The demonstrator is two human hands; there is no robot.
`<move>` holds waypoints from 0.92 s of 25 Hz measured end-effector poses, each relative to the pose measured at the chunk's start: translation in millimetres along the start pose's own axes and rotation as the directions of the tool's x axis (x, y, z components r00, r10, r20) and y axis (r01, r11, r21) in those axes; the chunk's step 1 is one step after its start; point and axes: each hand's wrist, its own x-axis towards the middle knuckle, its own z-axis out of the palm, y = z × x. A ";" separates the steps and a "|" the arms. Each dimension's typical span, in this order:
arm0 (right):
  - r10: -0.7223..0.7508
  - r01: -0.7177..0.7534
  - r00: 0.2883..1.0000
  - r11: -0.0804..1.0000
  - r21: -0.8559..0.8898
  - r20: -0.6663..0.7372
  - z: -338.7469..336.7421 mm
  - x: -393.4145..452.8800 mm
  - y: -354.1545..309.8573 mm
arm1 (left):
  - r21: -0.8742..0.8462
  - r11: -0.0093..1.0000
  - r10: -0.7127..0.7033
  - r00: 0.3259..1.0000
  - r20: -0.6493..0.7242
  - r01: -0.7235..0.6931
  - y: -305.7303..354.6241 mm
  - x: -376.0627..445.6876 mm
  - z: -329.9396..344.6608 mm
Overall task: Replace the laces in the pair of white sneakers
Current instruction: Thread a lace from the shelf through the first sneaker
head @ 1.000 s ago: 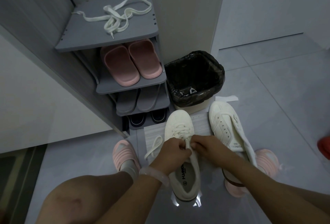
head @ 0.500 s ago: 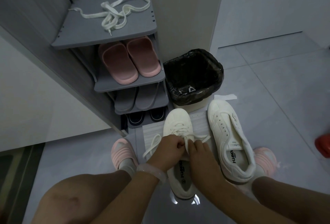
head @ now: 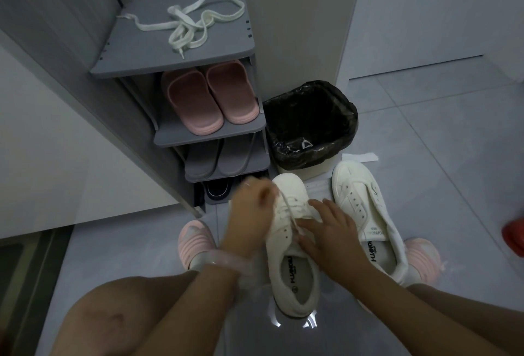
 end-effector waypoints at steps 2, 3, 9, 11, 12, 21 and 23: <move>0.001 -0.002 0.999 1.000 0.015 0.039 9.9 2.1 -2.3 | -0.547 0.834 -0.169 0.977 -0.126 0.074 21.6 13.6 -35.2; 0.010 -0.015 0.999 0.995 0.098 0.051 11.4 3.1 -4.8 | -0.752 0.652 -0.221 0.973 -0.061 0.101 30.4 17.2 -49.0; 0.331 -0.393 0.919 0.722 0.569 0.214 -9.1 16.9 6.1 | 0.262 0.944 -0.289 0.887 0.360 0.201 4.1 0.1 -15.7; 0.336 -0.431 0.902 0.745 0.510 0.273 -9.6 16.6 2.8 | 0.498 0.867 -0.285 0.838 0.466 0.017 -6.5 -9.7 -3.0; 0.350 -0.447 0.894 0.716 0.537 0.279 -10.2 16.5 0.3 | 0.523 0.852 -0.293 0.823 0.487 -0.006 -7.9 -12.7 1.0; 0.185 -0.574 0.787 -0.132 0.809 0.588 -29.3 25.0 2.4 | 0.418 0.904 -0.161 0.839 0.519 -0.085 -11.7 -8.6 2.8; 0.150 -0.600 0.798 0.280 0.749 0.583 -31.8 24.7 0.6 | 0.398 0.914 -0.145 0.849 0.508 -0.082 -11.7 -6.3 0.6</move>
